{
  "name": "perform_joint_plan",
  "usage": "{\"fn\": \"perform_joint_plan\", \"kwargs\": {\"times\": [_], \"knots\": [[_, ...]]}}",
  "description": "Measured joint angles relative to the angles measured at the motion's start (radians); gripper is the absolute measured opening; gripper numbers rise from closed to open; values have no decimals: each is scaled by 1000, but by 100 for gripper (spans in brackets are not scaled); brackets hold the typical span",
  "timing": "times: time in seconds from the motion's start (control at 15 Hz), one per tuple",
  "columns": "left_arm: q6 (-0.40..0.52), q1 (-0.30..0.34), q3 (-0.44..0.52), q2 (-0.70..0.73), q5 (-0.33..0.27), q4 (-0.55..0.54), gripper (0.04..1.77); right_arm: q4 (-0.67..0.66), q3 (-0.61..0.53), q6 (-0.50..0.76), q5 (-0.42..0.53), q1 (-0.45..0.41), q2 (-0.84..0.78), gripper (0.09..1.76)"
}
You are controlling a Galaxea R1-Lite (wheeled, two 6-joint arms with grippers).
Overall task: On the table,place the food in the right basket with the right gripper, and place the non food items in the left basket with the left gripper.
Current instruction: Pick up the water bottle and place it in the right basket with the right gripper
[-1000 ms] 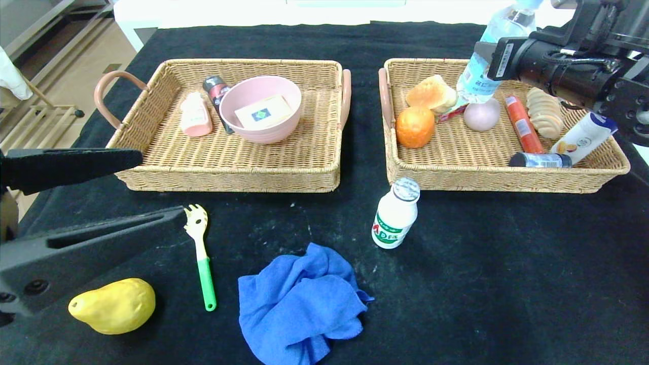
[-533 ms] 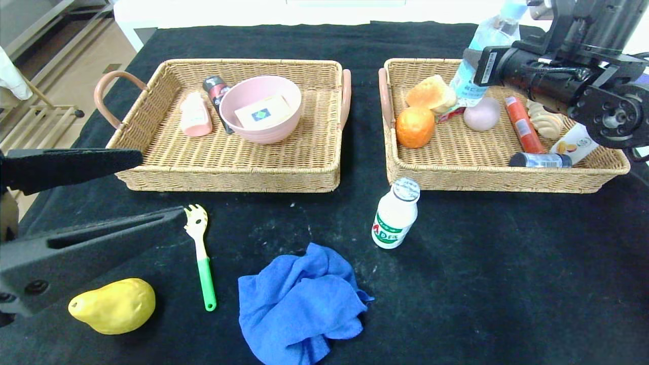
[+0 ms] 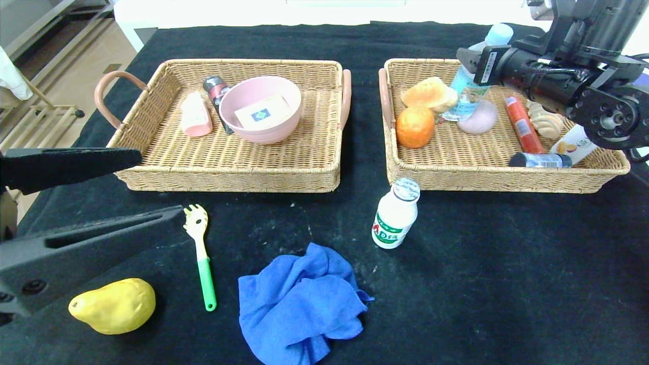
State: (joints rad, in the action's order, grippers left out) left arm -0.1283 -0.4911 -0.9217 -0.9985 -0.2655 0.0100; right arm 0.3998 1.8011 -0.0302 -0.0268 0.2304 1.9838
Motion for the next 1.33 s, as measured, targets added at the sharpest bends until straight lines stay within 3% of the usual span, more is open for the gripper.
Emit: {"fn": "perform_joint_plan", "kwargs": {"times": [0.53,1.33], "knots": [[0,0,0,0,0,0,172,-9,-2,-1,-1,-19,-12,159],[0,0,1,-5,1,2,172,-116,-37,-6,1,-63,-126,168]]}}
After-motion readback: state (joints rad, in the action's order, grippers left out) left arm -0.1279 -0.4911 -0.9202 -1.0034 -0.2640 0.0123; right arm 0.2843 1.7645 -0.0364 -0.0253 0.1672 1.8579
